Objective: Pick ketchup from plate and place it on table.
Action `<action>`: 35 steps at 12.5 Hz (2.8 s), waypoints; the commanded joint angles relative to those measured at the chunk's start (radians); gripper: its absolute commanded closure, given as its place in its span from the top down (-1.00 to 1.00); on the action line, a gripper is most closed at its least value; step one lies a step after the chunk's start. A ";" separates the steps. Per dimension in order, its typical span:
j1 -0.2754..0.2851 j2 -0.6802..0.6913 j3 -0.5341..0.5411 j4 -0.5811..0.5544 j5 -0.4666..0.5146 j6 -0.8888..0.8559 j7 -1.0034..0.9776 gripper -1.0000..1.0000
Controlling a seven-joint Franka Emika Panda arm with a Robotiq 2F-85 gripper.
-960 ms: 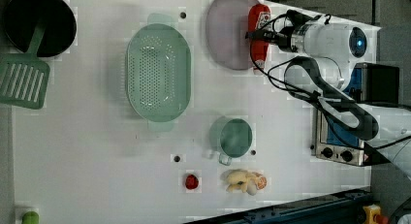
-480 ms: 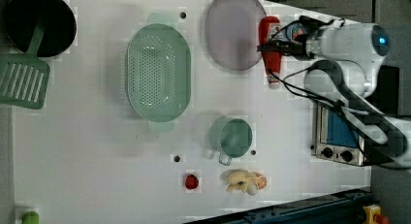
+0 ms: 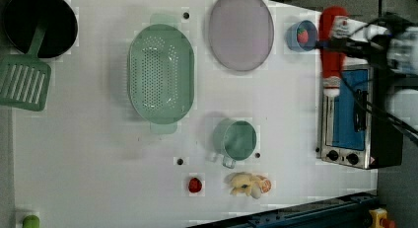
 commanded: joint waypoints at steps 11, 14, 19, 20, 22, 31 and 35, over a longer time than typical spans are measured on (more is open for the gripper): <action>-0.041 0.000 -0.052 -0.352 0.061 0.057 0.123 0.23; -0.042 0.064 -0.052 -0.361 0.061 0.125 0.123 0.51; -0.042 0.066 -0.051 -0.369 0.061 0.193 0.127 1.00; -0.043 0.045 -0.052 -0.367 0.063 0.189 0.146 1.00; -0.047 -0.017 -0.054 -0.356 0.063 0.153 0.253 1.00; -0.051 -0.251 -0.051 -0.020 0.065 -0.423 0.600 1.00; -0.047 -0.244 -0.043 0.110 0.067 -0.552 0.600 1.00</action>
